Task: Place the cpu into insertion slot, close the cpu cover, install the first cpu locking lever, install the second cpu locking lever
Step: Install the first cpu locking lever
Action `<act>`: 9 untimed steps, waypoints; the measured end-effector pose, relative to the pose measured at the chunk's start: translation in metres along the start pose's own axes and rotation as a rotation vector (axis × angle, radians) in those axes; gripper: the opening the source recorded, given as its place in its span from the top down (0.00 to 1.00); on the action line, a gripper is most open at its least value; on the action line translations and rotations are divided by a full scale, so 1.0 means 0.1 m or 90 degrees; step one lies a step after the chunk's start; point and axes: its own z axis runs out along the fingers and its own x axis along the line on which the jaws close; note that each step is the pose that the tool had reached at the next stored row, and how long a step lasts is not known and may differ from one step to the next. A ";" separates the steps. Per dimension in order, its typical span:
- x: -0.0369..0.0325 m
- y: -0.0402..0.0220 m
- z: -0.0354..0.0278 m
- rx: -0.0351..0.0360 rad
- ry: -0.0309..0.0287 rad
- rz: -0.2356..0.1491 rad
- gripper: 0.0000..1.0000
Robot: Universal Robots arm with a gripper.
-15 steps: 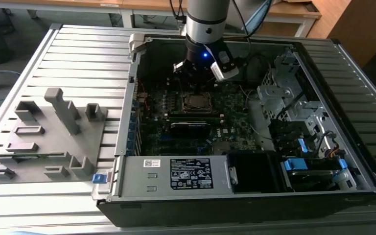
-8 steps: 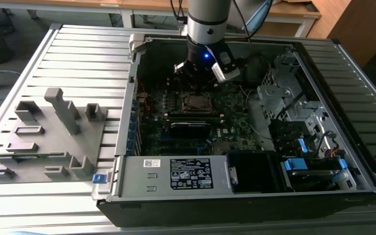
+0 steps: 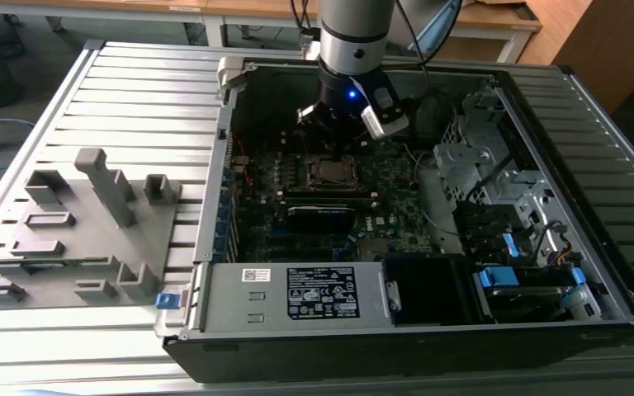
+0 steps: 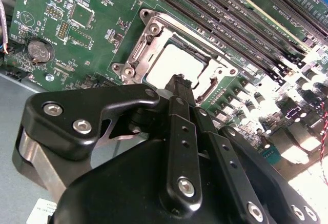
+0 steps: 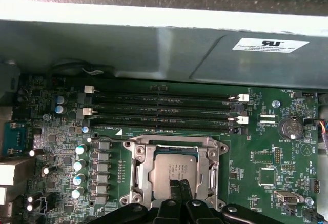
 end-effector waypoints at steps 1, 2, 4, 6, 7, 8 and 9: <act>0.000 0.000 0.000 0.0000 -0.0001 0.000 0.89; 0.000 0.000 0.000 0.0000 -0.0001 0.000 0.89; -0.001 0.000 0.000 0.0000 0.0000 0.000 0.89; -0.001 0.000 0.000 0.0000 0.0000 0.000 0.89; -0.001 0.000 -0.005 0.0002 0.0001 0.000 0.89; -0.002 0.001 -0.014 0.0001 0.0000 0.000 0.89; -0.002 0.002 -0.027 0.0000 -0.0001 0.000 0.89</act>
